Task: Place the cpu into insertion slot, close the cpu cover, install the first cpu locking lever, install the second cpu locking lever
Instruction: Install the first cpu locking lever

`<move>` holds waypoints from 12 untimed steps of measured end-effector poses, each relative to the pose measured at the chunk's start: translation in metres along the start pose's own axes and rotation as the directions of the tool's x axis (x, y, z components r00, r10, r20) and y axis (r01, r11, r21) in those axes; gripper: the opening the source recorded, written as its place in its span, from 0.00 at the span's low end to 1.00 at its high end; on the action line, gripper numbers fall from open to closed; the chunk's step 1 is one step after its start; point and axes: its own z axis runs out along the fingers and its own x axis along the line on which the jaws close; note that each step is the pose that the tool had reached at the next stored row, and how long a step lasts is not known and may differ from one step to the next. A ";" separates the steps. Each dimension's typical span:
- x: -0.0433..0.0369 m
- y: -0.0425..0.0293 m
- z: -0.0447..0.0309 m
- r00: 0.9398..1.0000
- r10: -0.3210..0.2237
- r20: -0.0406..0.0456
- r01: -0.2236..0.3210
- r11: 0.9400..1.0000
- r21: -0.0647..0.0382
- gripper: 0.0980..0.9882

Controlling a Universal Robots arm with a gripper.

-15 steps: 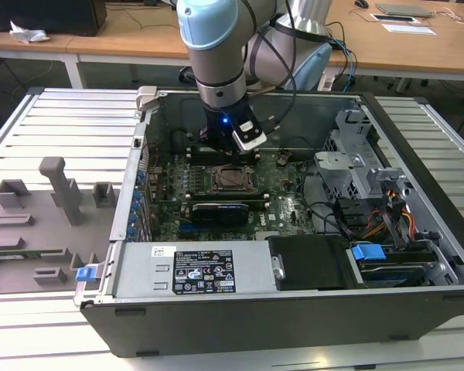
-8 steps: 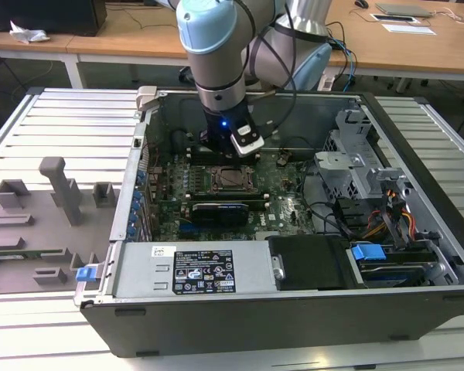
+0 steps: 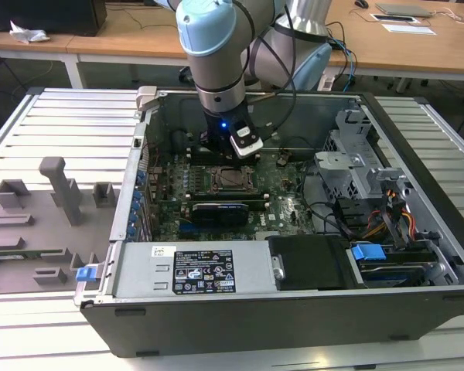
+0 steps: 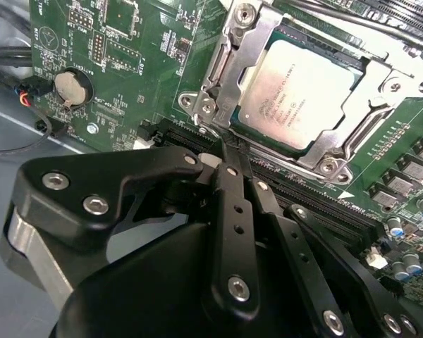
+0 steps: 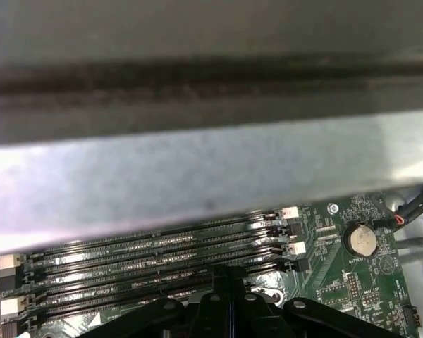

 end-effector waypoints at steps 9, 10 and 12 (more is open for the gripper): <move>-0.0022 0.0024 -0.0097 1.000 0.000 0.000 0.000 1.000 0.000 0.01; -0.0027 0.0029 -0.0123 1.000 0.000 0.000 0.000 1.000 0.003 0.01; -0.0037 0.0039 -0.0167 1.000 -0.003 0.003 0.003 1.000 0.021 0.01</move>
